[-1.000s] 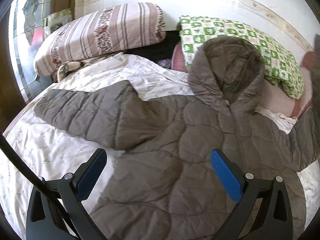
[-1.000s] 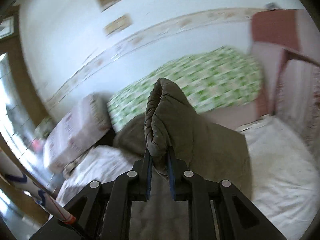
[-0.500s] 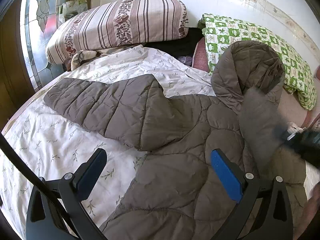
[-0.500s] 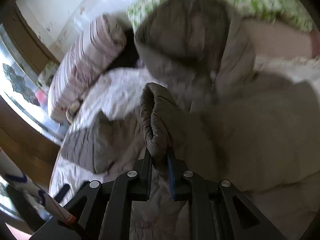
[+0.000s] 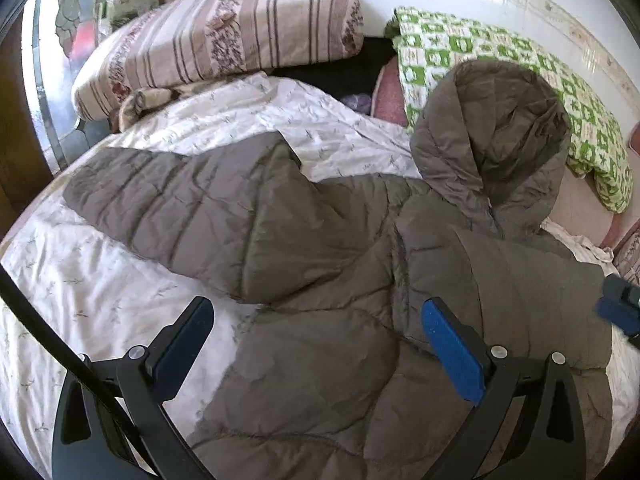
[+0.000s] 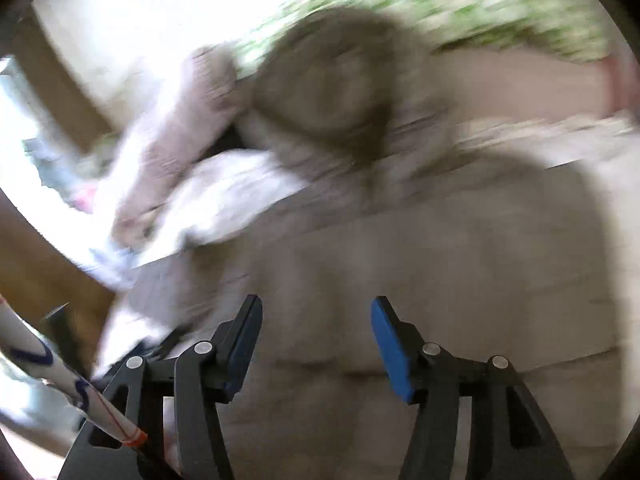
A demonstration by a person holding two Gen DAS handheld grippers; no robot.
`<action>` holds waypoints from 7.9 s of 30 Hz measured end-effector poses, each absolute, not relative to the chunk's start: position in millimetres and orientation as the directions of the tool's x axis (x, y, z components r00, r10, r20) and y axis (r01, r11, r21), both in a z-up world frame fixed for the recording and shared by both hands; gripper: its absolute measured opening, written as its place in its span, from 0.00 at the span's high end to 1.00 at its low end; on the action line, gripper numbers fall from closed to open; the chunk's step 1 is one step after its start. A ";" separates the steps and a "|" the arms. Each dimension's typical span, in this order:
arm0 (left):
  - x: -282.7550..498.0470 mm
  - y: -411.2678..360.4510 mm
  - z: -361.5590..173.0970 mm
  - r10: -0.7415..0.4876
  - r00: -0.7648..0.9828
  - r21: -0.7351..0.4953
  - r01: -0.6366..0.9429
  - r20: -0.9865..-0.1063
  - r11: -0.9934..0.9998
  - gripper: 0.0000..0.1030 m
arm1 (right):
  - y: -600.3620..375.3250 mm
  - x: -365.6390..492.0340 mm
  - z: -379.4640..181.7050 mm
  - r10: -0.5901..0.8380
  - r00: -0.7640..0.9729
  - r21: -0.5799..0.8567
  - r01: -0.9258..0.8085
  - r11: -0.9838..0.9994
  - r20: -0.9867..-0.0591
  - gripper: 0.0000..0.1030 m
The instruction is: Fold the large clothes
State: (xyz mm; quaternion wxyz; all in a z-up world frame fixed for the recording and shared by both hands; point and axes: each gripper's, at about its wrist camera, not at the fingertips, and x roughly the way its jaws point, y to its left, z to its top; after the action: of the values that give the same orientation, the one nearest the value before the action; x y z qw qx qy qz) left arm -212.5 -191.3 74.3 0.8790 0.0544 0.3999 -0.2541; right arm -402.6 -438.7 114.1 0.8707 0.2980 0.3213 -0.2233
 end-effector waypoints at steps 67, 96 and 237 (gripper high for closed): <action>47.8 89.8 23.3 -0.476 0.555 -0.597 -0.046 -0.682 0.801 0.47 | -342.0 -407.9 8.8 -0.241 0.488 0.082 0.552 0.830 -0.839 0.16; -24.2 3.2 176.3 -0.570 0.695 -0.526 0.316 -0.438 0.790 0.85 | -395.1 -437.7 7.6 -0.242 0.422 0.134 0.687 0.714 -0.873 0.32; -222.1 -248.9 59.3 -0.456 0.519 0.011 0.669 -0.723 0.743 0.20 | -453.9 -421.8 54.2 -0.416 0.516 0.208 0.778 0.593 -0.749 0.55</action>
State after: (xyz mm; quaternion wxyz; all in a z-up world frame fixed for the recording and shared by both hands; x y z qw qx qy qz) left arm -222.1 -248.9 59.3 0.8591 0.1458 0.3652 -0.3275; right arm -421.8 -453.9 54.2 0.8274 0.2711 0.3341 -0.3608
